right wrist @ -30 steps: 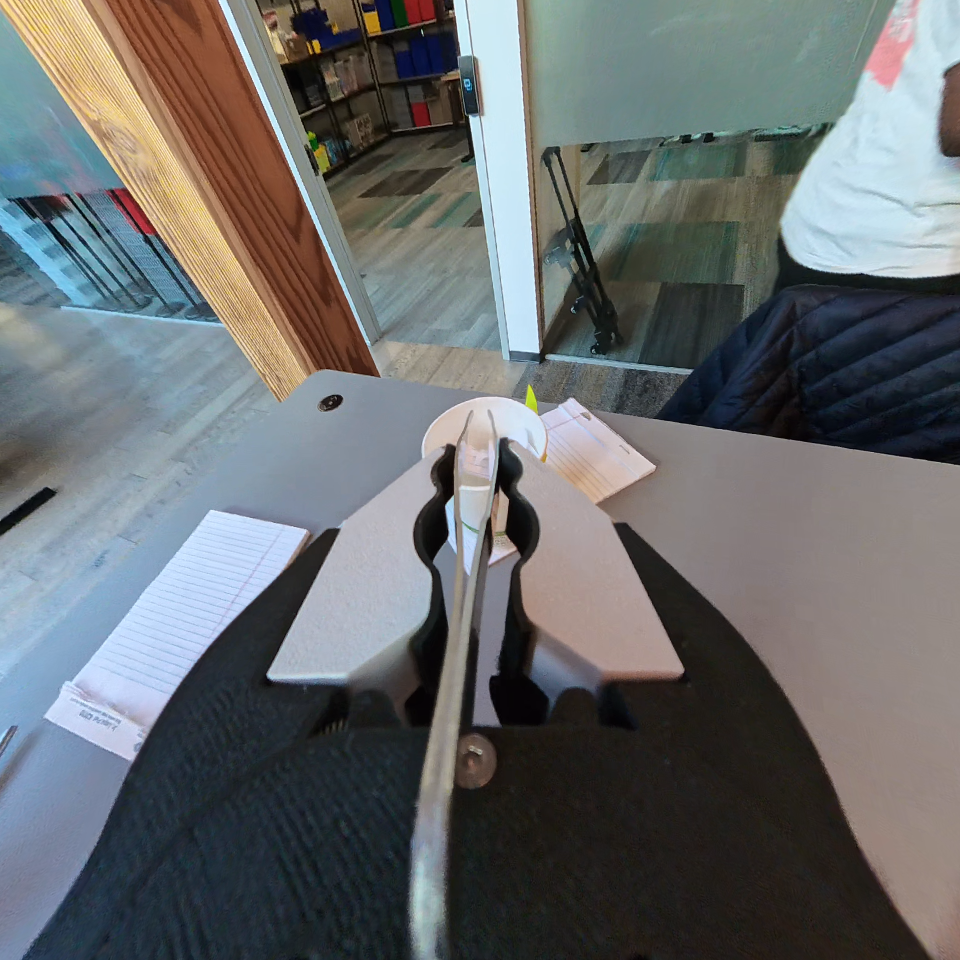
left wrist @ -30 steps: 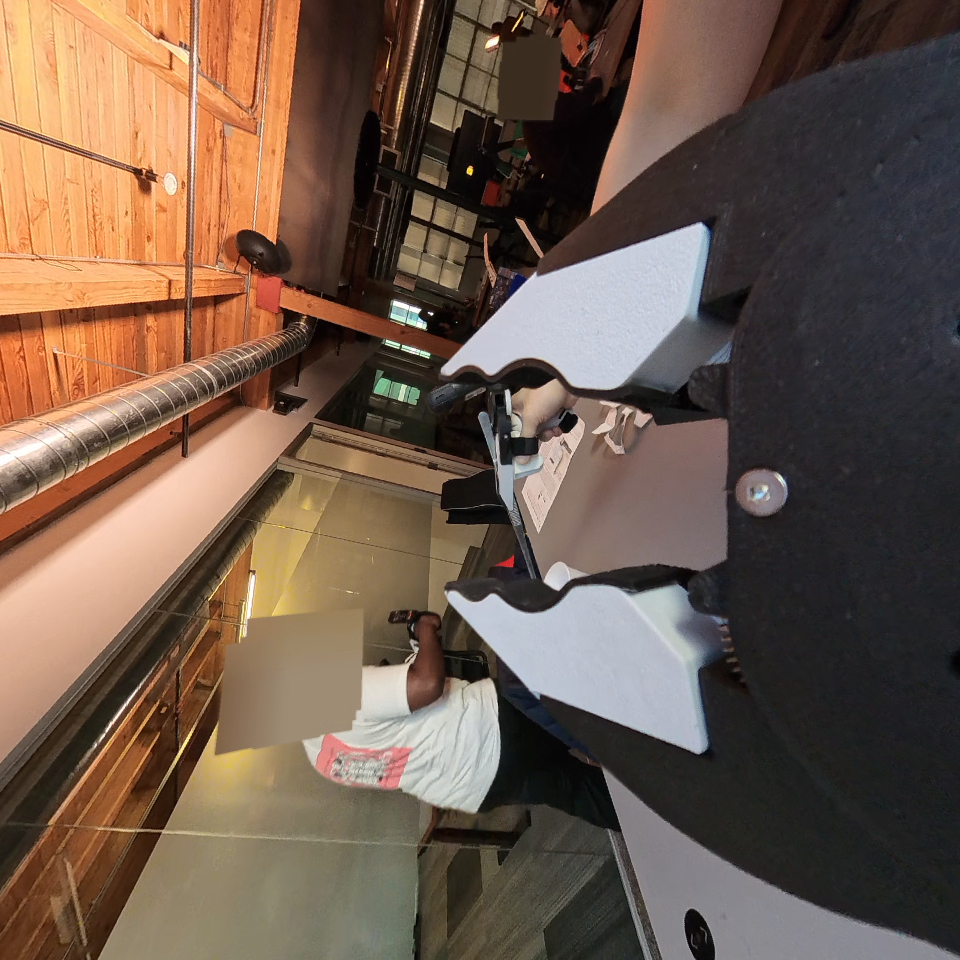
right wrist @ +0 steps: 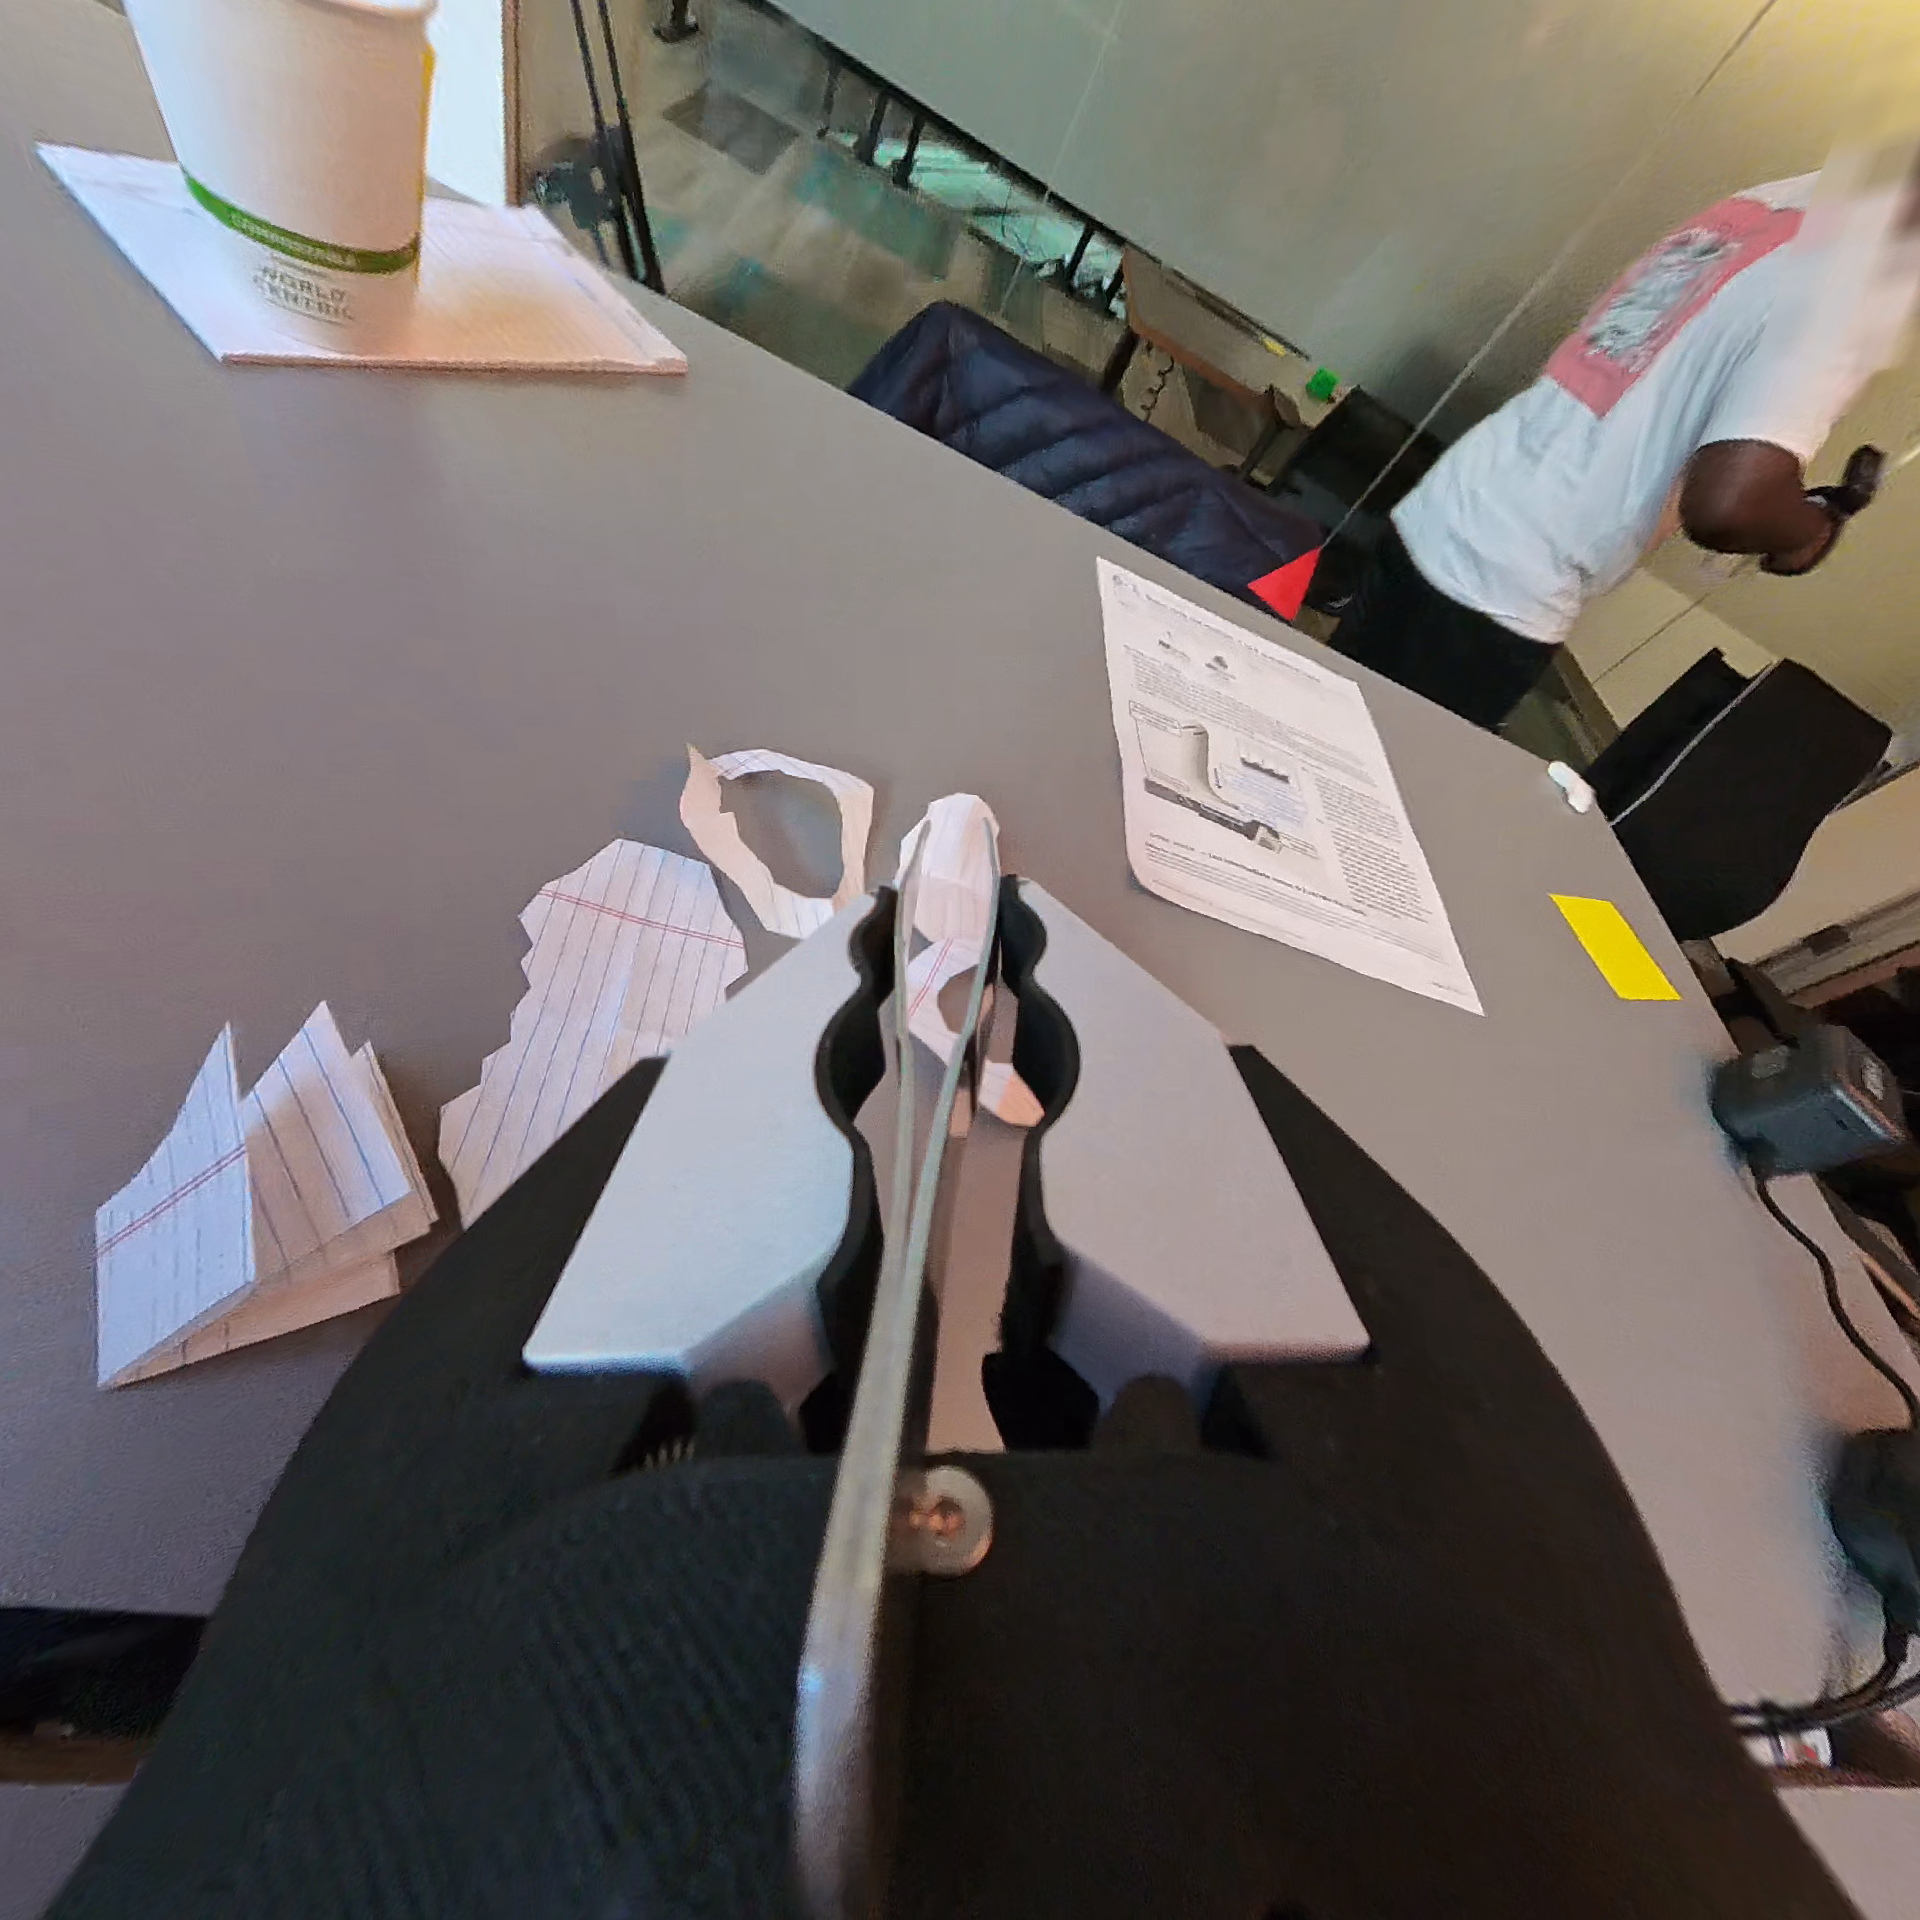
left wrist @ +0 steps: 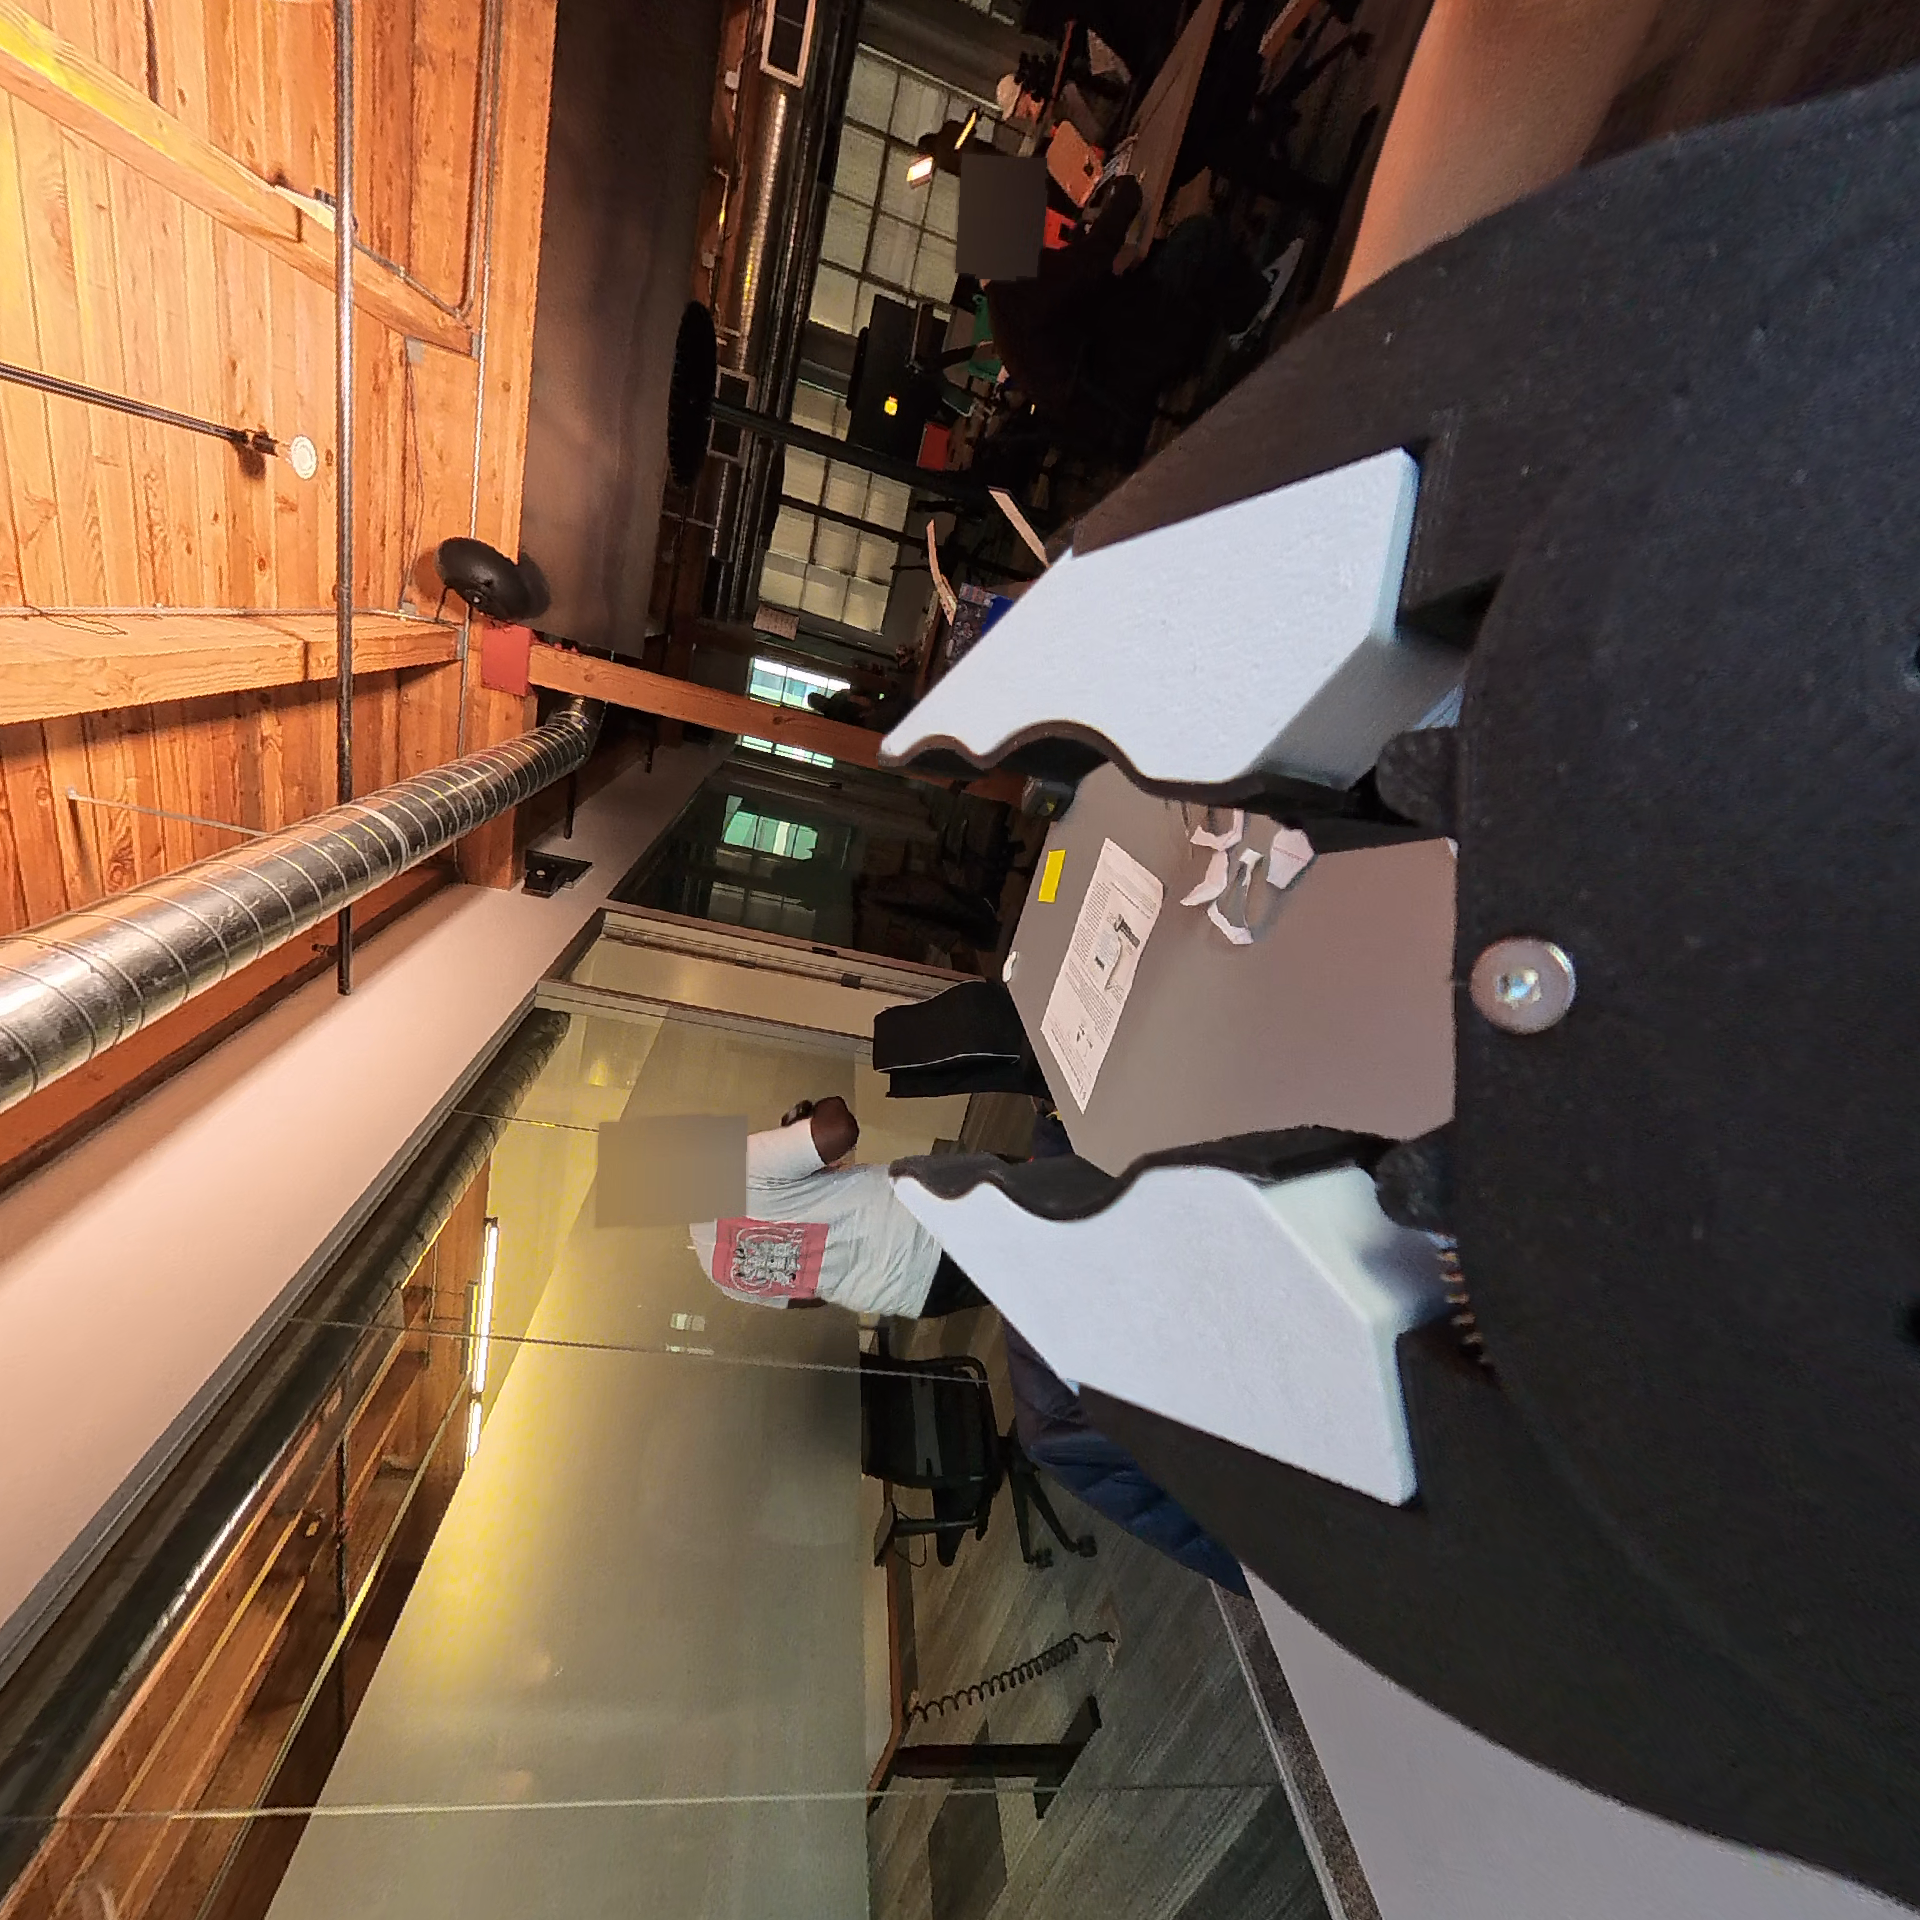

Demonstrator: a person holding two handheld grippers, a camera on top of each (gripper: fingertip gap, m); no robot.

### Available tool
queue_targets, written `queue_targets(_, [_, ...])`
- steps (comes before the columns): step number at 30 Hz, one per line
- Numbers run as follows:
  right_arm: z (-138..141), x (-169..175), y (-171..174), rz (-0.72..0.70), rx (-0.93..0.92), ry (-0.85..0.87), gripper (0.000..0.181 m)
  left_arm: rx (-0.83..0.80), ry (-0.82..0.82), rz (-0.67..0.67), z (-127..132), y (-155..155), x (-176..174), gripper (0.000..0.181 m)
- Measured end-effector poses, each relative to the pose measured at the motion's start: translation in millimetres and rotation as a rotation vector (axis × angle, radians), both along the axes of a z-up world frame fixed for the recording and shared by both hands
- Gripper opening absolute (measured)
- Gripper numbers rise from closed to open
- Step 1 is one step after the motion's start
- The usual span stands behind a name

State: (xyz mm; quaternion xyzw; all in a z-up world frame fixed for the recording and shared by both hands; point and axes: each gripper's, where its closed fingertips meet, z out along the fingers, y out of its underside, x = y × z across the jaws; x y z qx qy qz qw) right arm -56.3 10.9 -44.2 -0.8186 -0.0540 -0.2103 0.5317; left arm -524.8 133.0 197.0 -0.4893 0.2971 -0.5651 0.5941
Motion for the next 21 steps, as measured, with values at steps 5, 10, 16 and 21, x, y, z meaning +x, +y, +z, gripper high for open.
queue_targets(5, [-6,-19,-5,0.064,-0.090,-0.150,0.018,0.005,0.034,0.000,-4,-1,6,0.072])
queue_targets(10, [-33,-29,-17,0.112,-0.263,-0.397,0.019,0.004,0.021,0.004,-2,0,4,0.071])
queue_targets(16, [-51,-19,5,0.112,-0.345,-0.601,0.018,0.008,0.024,0.020,-1,0,2,0.071])
queue_targets(21, [-52,-13,25,0.123,-0.339,-0.570,0.011,0.009,0.013,0.000,0,-3,4,0.070])
